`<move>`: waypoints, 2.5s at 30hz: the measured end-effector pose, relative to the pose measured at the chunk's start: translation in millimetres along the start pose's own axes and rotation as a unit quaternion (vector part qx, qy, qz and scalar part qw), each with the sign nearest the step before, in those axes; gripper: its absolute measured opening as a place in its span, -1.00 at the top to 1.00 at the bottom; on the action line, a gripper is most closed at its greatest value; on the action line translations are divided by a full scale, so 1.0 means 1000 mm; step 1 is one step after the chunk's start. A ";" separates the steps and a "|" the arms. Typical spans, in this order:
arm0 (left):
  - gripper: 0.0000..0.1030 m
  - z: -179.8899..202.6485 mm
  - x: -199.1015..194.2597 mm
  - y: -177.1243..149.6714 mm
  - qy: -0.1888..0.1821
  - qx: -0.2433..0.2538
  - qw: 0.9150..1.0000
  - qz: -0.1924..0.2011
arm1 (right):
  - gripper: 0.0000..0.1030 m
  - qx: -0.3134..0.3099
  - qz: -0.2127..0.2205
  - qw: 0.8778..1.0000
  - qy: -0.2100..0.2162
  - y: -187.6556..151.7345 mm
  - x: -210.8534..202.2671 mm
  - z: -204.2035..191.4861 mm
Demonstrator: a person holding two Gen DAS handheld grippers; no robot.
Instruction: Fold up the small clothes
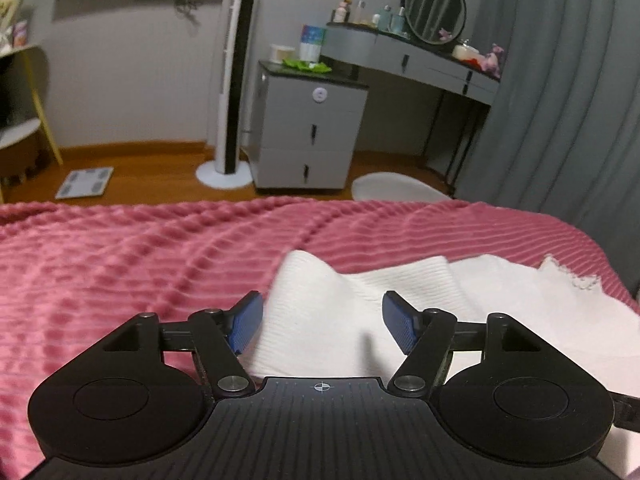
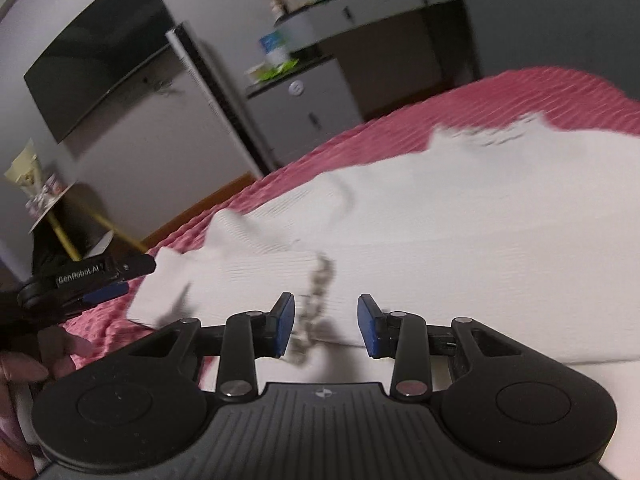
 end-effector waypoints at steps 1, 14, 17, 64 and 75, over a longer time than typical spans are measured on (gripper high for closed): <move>-0.39 -0.003 0.002 0.001 0.003 -0.001 1.000 0.003 | 0.32 0.007 -0.009 1.000 0.012 0.000 0.009 -0.003; -0.42 0.008 -0.006 0.003 -0.044 0.008 0.999 0.015 | 0.89 -0.015 0.058 0.997 -0.055 0.026 -0.026 0.016; -0.61 0.031 0.000 -0.016 -0.076 0.052 0.995 -0.038 | 0.89 -0.019 0.069 0.989 -0.126 0.025 -0.057 0.053; -0.75 0.088 0.019 -0.085 -0.082 0.170 0.977 -0.098 | 0.86 -0.051 -0.003 0.953 -0.300 -0.038 -0.111 0.196; -0.75 0.111 0.009 -0.070 -0.095 0.134 0.984 -0.063 | 0.59 -0.052 0.032 0.935 -0.350 -0.028 -0.127 0.188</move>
Point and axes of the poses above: each gripper's, at about its wrist camera, not at the fingertips, and x roughly the way its jaws point, z to its right, y to its top, the point moved 6 cm from there along x, roughly the way its jaws point, and after that the axes turned 15 degrees about -x, right-handed, at the moved point
